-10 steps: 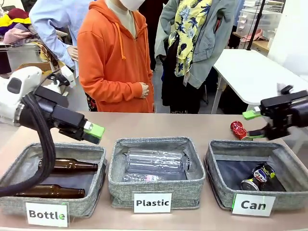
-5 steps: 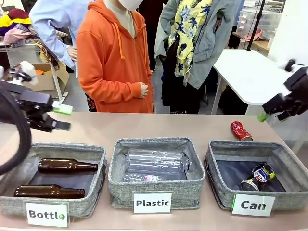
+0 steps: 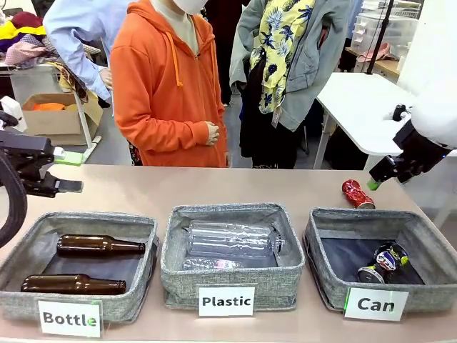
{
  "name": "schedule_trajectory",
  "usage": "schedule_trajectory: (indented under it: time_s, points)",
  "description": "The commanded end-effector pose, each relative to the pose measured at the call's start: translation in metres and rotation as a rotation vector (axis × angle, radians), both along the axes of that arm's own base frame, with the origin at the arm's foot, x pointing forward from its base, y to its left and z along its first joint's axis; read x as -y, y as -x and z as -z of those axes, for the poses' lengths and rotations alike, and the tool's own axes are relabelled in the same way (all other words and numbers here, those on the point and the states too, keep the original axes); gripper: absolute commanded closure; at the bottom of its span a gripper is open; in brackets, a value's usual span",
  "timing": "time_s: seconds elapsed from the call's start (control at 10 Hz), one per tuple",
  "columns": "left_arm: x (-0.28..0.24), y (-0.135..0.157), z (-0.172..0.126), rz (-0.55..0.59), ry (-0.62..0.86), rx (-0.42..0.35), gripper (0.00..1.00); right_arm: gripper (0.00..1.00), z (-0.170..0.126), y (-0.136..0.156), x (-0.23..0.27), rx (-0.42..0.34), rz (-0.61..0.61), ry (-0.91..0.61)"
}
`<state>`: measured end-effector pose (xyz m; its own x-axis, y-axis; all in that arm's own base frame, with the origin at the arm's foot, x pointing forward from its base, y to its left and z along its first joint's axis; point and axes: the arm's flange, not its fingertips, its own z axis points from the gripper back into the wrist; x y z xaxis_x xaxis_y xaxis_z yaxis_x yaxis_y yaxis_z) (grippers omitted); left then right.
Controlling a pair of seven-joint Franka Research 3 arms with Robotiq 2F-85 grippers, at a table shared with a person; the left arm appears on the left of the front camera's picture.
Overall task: Sort the can waste into the basket.
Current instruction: Pick up the can waste from the table and place it in the right Fabric basket.
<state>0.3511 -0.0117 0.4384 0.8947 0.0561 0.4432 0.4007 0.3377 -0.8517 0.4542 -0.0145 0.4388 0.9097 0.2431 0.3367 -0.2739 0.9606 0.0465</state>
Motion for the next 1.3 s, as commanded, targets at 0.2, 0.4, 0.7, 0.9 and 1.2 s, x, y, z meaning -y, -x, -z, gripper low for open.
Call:
schedule_trajectory:
  time_s: [0.2, 0.4, 0.7, 0.9, 1.2]
  points:
    - [0.007, 0.001, -0.005, 0.008, 0.007, 0.012, 0.00, 0.00, 0.009, -0.070, -0.019, 0.132, 0.067, 0.022]
    - [0.007, 0.001, -0.005, 0.008, 0.007, 0.012, 0.00, 0.00, 0.031, -0.115, -0.007, 0.023, 0.129, 0.017]
    - [0.007, 0.001, -0.005, 0.008, 0.007, 0.012, 0.00, 0.00, 0.069, -0.140, 0.013, -0.115, 0.217, 0.037]
    - [0.007, 0.001, -0.005, 0.008, 0.007, 0.012, 0.00, 0.00, 0.097, -0.152, 0.019, -0.198, 0.250, 0.053]
    - [0.007, 0.001, -0.005, 0.008, 0.007, 0.012, 0.00, 0.00, 0.119, -0.156, 0.010, -0.205, 0.217, 0.008]
